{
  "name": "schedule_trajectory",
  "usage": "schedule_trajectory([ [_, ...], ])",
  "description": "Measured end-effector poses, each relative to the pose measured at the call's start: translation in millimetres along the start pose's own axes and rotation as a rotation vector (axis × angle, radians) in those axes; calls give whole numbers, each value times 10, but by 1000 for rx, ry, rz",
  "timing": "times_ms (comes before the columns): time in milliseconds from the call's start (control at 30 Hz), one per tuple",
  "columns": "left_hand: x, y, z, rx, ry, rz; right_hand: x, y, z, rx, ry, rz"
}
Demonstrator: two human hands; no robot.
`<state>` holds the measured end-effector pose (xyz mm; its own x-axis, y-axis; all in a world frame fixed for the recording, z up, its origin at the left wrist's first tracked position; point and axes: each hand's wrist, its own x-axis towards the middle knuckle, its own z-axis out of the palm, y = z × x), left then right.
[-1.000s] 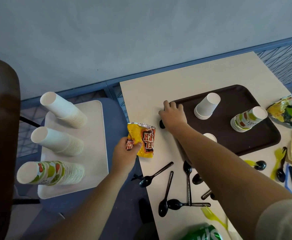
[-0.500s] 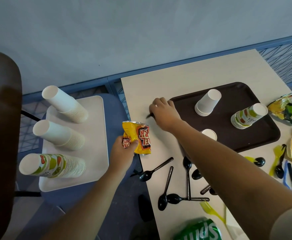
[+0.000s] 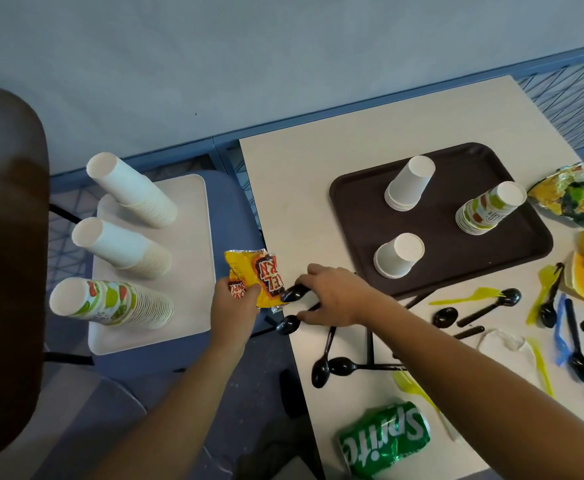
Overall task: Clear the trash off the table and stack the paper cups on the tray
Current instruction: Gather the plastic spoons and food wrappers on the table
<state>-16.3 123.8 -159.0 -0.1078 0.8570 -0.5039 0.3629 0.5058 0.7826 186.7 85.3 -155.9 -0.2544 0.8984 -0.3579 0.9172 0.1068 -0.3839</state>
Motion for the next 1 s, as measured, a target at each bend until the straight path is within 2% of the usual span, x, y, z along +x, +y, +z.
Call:
schedule_trajectory([
  [100, -99, -9, 12, 5, -6, -1, -2, -72, 259, -164, -11, 61],
  [400, -290, 115, -44, 65, 98, 237, -13, -54, 284, -173, 143, 183],
  [533, -404, 249, -48, 96, 101, 358, -191, -27, 118, 27, 213, 394],
  [633, -448, 234, -24, 172, -49, 423, -428, 46, 47, 233, 259, 496],
  [700, -457, 220, -8, 373, -184, 488, -629, 93, 18, 335, 305, 540],
  [800, -500, 268, 108, 838, -370, 676, -926, 155, 24, 467, 361, 573],
  [933, -465, 254, 439, 1378, -644, 897, -1194, 177, 110, 536, 354, 600],
  [1000, -422, 209, 552, 1585, -722, 1035, -1287, 168, 182, 567, 342, 620],
])
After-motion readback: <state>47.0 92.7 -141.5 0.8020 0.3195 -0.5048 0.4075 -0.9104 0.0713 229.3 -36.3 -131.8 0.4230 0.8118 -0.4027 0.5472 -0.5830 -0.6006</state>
